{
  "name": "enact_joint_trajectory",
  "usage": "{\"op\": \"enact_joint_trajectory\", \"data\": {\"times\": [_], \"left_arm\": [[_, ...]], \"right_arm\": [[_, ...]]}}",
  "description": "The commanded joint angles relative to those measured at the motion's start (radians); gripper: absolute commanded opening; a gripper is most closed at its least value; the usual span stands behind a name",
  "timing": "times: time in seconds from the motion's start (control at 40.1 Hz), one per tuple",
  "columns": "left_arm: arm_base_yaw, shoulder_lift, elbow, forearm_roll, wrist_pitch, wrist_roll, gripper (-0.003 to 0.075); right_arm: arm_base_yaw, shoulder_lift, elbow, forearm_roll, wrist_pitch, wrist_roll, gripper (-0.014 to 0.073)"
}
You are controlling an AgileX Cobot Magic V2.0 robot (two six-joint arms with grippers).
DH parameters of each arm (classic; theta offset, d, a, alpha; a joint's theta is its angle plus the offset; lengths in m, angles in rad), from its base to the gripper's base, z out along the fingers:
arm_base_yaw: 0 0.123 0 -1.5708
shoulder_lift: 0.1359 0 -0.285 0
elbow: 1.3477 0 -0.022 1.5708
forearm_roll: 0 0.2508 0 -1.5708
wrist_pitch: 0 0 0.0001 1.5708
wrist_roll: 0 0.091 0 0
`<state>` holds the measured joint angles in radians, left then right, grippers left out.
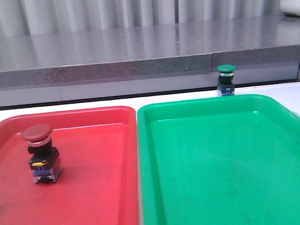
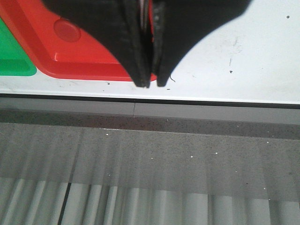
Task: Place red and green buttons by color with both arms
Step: 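Open the left gripper and withdraw it upward, then move the right gripper down over the green push button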
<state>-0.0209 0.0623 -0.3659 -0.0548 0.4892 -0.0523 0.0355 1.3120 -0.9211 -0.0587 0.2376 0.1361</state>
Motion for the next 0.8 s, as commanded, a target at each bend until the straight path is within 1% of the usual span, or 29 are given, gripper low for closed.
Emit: {"op": "enact_joint_trajectory", "data": {"times": [0.0, 0.15, 0.275, 0.549, 0.774], "left_arm": [[0.0, 0.011, -0.026, -0.009, -0.087, -0.009, -0.002], [0.0, 0.011, -0.026, -0.009, -0.087, -0.009, -0.002], [0.0, 0.011, -0.026, -0.009, -0.087, -0.009, -0.002], [0.0, 0.011, -0.026, -0.009, -0.087, -0.009, -0.002], [0.0, 0.011, -0.026, -0.009, -0.087, -0.009, -0.002]], "right_arm": [[0.031, 0.108, -0.127, -0.009, -0.039, -0.009, 0.0651], [0.106, 0.278, -0.273, -0.009, 0.033, -0.008, 0.0651], [0.147, 0.415, -0.43, -0.009, 0.107, 0.009, 0.0645], [0.153, 0.632, -0.706, -0.009, 0.249, 0.055, 0.0645], [0.149, 0.764, -0.832, -0.009, 0.296, 0.077, 0.0645]]}}
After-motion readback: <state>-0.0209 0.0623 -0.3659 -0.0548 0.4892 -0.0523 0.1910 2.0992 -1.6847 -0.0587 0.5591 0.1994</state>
